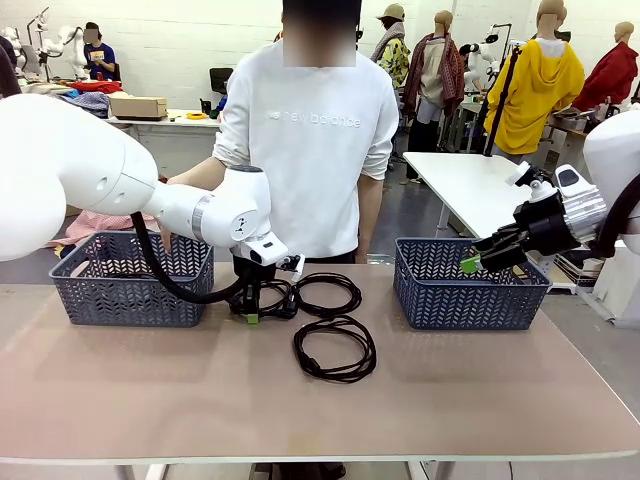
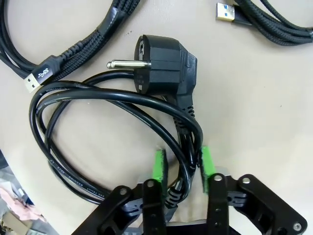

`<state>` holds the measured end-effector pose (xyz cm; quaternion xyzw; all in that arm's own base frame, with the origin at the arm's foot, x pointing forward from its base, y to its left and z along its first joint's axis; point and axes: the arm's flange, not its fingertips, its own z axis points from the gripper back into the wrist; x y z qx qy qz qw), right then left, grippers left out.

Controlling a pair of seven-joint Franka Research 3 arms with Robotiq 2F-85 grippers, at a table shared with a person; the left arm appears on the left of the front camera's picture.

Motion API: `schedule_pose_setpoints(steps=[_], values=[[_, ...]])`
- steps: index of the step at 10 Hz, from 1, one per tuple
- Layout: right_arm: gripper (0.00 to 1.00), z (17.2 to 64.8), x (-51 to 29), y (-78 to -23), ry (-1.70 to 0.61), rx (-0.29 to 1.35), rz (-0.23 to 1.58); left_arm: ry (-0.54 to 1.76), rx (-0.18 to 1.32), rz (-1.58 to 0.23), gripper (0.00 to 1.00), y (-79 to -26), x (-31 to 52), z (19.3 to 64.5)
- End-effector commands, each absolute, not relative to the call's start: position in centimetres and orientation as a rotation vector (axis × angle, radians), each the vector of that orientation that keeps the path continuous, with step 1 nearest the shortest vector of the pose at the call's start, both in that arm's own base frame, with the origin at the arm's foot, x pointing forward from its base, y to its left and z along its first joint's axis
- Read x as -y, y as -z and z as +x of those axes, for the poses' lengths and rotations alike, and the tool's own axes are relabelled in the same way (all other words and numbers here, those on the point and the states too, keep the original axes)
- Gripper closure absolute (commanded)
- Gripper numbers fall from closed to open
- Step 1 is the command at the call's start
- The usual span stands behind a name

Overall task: Organize the cables according to human instructions.
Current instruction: Pick up a bundle of cables and place it in the basket indicated by the human.

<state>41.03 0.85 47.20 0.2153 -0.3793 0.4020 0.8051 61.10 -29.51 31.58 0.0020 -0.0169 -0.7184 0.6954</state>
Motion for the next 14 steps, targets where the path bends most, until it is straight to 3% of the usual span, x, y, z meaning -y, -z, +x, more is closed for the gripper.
schedule_pose_setpoints(steps=[1,2,6,14], values=[[0.00,41.5,-0.9,-47.0,-0.873,0.848,0.474,1.617,0.037,-0.010,0.83,-32.7,29.1,61.0],[0.00,41.5,-0.9,-47.0,-0.873,0.848,0.474,1.617,0.043,-0.011,1.00,-33.4,28.8,60.9],[0.00,41.5,-0.9,-47.0,-0.873,0.848,0.474,1.632,0.068,0.003,1.00,-36.2,28.5,60.3],[0.00,41.5,-0.9,-47.0,-0.873,0.848,0.474,1.643,0.196,0.091,1.00,-50.3,24.8,56.8]])
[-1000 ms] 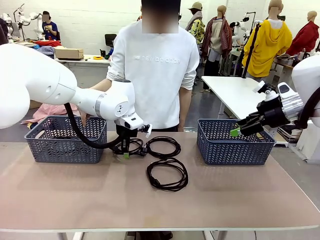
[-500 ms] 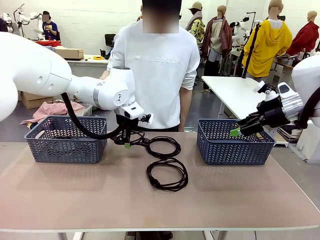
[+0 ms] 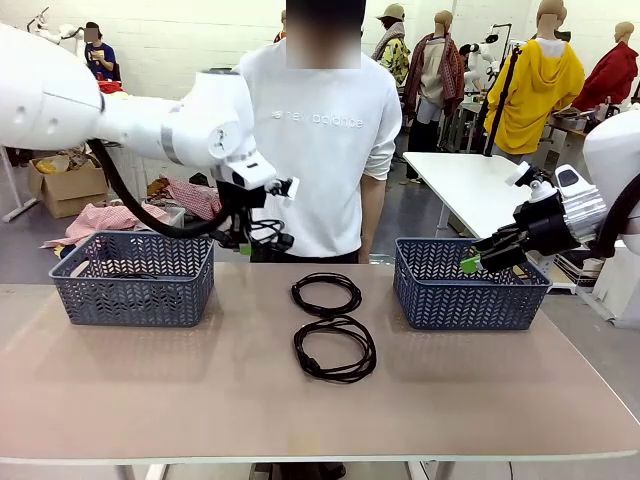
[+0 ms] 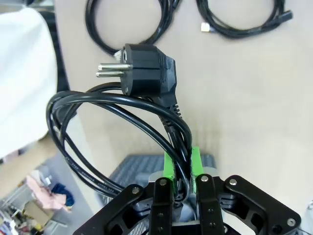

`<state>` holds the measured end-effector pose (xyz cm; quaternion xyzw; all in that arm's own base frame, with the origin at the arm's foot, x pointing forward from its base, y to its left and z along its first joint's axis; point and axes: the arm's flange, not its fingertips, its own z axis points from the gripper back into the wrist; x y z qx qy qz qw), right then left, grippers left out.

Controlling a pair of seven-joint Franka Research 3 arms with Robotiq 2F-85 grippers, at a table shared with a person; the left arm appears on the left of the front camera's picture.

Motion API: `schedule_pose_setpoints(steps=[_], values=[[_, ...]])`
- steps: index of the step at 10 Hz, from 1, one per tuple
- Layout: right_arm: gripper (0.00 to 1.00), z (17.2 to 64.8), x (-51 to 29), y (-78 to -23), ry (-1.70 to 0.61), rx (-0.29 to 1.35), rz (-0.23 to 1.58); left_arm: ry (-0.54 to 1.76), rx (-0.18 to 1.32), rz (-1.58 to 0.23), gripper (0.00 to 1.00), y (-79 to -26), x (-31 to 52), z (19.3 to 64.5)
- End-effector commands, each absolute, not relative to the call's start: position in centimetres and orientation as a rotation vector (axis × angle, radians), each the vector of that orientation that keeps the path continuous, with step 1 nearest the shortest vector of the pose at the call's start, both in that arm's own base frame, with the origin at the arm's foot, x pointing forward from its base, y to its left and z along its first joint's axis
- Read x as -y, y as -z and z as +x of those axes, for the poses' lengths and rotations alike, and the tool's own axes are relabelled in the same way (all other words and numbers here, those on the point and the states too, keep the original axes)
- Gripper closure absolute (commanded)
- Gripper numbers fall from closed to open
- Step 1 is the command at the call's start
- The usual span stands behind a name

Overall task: Organize the cables according to human instructions.
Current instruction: Pick up a bundle of cables and place it in the basket indicated by the human.

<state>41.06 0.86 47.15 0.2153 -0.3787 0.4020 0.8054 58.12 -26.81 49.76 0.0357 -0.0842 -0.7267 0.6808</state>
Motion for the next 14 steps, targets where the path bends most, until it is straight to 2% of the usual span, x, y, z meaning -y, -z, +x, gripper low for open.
schedule_pose_setpoints(steps=[1,4,8,14], values=[[0.00,41.5,-0.9,-47.0,-0.873,0.848,0.474,1.634,0.208,0.113,1.00,-51.5,23.3,56.4],[0.00,41.5,-0.9,-47.0,-0.873,0.848,0.474,1.575,0.237,0.114,1.00,-53.4,17.5,56.0],[0.00,41.5,-0.9,-47.0,-0.873,0.848,0.474,1.474,0.241,0.116,1.00,-52.9,10.9,55.8],[0.00,41.5,-0.9,-47.0,-0.873,0.848,0.474,1.393,0.245,0.092,1.00,-48.8,7.0,57.6]])
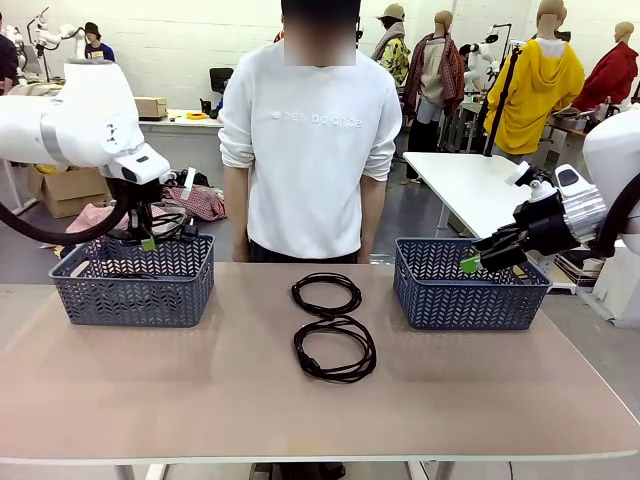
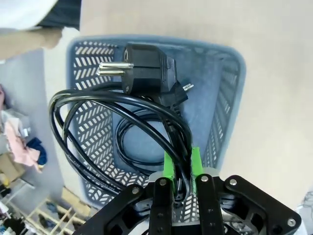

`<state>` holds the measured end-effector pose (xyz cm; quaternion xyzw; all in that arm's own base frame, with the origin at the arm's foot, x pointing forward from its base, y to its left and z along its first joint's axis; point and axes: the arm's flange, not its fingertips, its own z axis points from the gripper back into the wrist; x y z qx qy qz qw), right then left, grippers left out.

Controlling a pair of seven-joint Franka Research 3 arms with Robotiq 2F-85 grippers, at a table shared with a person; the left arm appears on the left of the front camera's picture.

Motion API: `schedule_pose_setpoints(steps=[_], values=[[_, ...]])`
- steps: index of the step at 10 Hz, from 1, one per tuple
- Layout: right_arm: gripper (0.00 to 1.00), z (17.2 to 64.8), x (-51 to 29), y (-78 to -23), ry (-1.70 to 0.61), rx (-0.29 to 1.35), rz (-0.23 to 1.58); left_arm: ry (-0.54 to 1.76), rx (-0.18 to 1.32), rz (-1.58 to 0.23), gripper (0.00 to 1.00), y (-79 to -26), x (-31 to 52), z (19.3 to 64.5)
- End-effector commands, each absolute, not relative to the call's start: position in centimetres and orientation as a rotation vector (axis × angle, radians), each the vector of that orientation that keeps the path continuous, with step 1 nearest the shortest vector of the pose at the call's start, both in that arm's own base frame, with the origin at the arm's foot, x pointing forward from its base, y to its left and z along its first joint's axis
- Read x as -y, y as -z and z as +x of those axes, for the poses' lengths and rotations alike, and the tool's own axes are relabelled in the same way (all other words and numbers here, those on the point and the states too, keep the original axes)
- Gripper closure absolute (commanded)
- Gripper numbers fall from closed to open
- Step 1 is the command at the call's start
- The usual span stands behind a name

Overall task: Organize the cables according to human instructions.
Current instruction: Pick up a bundle of cables and place it in the basket indicated by the human.

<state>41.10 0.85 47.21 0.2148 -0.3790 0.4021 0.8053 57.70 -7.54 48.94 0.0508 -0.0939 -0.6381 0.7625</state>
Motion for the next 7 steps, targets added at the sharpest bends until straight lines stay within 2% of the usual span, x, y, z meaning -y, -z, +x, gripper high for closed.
schedule_pose_setpoints(steps=[1,7], values=[[0.00,41.5,-0.9,-47.0,-0.873,0.848,0.474,1.385,0.240,0.092,1.00,-48.3,6.8,58.0],[0.00,41.5,-0.9,-47.0,-0.873,0.848,0.474,1.344,0.228,0.098,1.00,-46.8,6.5,60.3]])
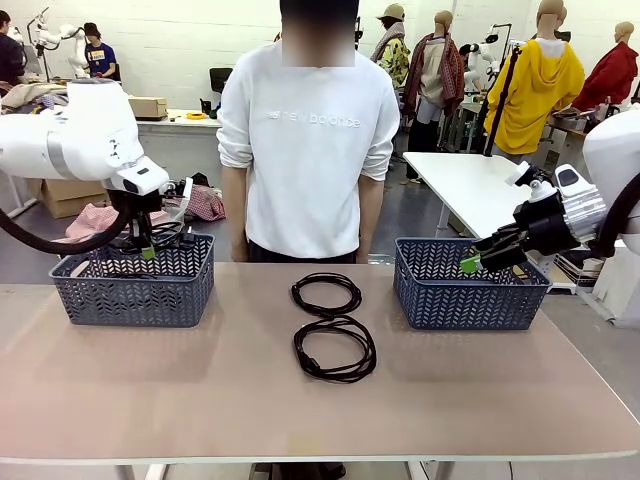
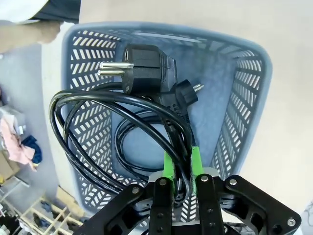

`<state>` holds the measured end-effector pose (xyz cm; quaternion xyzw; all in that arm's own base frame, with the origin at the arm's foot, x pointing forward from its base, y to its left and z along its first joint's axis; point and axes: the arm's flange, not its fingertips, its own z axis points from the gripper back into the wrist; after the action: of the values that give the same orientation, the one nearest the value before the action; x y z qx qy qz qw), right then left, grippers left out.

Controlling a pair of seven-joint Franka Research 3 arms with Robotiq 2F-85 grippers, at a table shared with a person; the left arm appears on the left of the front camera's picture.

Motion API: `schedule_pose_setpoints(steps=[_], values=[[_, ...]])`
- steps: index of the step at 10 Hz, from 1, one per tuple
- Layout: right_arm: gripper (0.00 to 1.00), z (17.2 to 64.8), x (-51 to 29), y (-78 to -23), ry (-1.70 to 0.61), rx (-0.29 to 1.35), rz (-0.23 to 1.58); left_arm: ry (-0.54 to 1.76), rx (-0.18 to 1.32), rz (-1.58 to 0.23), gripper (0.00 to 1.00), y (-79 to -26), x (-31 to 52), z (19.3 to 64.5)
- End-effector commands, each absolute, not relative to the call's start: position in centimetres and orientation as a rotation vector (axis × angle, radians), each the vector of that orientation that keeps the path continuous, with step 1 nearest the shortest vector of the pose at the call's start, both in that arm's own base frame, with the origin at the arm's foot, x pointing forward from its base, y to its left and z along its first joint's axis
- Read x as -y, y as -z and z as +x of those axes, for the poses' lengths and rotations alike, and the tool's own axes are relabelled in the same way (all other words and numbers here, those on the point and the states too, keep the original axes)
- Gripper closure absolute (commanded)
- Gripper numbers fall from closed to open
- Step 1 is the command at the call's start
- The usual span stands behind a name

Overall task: Organize the cables according to human instructions.
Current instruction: Pick up a bundle of cables and place it in the basket indicated by the human.

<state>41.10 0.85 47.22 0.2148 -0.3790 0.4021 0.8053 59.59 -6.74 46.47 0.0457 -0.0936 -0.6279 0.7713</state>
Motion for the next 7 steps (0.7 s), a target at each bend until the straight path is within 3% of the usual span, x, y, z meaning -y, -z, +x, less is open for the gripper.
schedule_pose_setpoints(steps=[1,2,3,4,5,6,7], values=[[0.00,41.49,-0.87,-47.03,-0.873,0.848,0.474,1.347,0.222,0.102,1.00,-46.54,6.50,60.55],[0.00,41.49,-0.87,-47.03,-0.873,0.848,0.474,1.348,0.219,0.099,0.65,-46.30,6.44,60.74],[0.00,41.49,-0.87,-47.03,-0.873,0.848,0.474,1.346,0.216,0.099,0.65,-46.15,6.42,60.86],[0.00,41.49,-0.87,-47.03,-0.873,0.848,0.474,1.343,0.214,0.098,0.46,-46.20,6.53,60.90],[0.00,41.49,-0.87,-47.03,-0.873,0.848,0.474,1.337,0.211,0.094,0.61,-46.37,6.54,60.93],[0.00,41.49,-0.87,-47.03,-0.873,0.848,0.474,1.338,0.206,0.091,0.27,-46.56,6.46,60.89],[0.00,41.49,-0.87,-47.03,-0.873,0.848,0.474,1.338,0.203,0.087,0.42,-46.82,6.50,60.87]])
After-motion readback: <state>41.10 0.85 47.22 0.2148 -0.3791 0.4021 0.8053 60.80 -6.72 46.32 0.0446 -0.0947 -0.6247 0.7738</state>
